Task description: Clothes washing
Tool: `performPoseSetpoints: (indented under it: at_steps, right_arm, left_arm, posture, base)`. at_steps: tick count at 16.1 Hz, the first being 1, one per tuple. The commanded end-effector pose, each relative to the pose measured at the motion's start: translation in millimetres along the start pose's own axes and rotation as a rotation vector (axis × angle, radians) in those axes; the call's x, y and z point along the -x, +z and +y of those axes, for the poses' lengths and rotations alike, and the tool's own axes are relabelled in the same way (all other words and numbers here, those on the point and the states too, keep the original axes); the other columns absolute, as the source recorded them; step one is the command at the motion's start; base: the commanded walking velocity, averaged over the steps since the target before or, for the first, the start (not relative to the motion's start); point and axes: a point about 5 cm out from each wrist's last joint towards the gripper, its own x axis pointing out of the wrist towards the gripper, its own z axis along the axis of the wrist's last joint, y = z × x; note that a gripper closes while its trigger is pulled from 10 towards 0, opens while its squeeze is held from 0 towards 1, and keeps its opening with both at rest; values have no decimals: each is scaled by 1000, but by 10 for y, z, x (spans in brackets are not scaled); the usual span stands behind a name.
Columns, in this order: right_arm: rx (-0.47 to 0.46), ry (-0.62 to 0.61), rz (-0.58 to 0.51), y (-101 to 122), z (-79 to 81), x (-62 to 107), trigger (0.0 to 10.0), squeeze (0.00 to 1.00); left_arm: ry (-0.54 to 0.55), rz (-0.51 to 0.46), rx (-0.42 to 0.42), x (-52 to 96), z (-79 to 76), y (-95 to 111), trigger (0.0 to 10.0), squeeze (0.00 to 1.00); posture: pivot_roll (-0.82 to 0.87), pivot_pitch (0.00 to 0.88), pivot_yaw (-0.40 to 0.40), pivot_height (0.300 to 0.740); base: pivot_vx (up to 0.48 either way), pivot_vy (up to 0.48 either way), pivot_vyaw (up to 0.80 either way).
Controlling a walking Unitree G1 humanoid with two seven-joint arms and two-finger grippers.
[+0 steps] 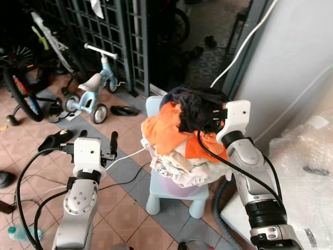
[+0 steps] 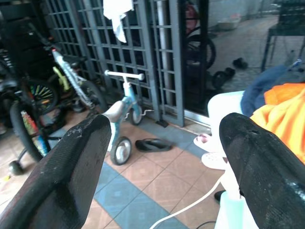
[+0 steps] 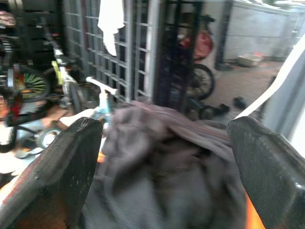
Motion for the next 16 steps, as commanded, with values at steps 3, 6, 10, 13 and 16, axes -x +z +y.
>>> performPoseSetpoints:
  at_steps: [3,6,10,13,16]
  right_arm:
    - [-7,43,12,-38,97,-15,10000,0]
    - [-14,34,14,-53,95,-5,10000,0]
    - [-8,29,16,-60,59,6,10000,0]
    - [-1,26,23,-70,35,8,10000,0]
    - [19,32,57,-116,29,10,10000,0]
  left_arm:
    - [3,0,0,-11,17,21,10000,0]
    - [6,1,1,-12,19,20,10000,0]
    - [-1,6,1,-13,10,12,10000,0]
    - [-4,5,2,-27,5,16,10000,0]
    - [-5,3,1,-36,3,20,10000,0]
  posture:
    - [31,0,-4,740]
    - [29,0,-3,740]
    - [24,0,-1,740]
    - [19,0,0,740]
    - [19,0,0,740]
  base:
    - [0,0,0]
    - [267,0,0]
    - [290,0,0]
    - [319,0,0]
    - [328,0,0]
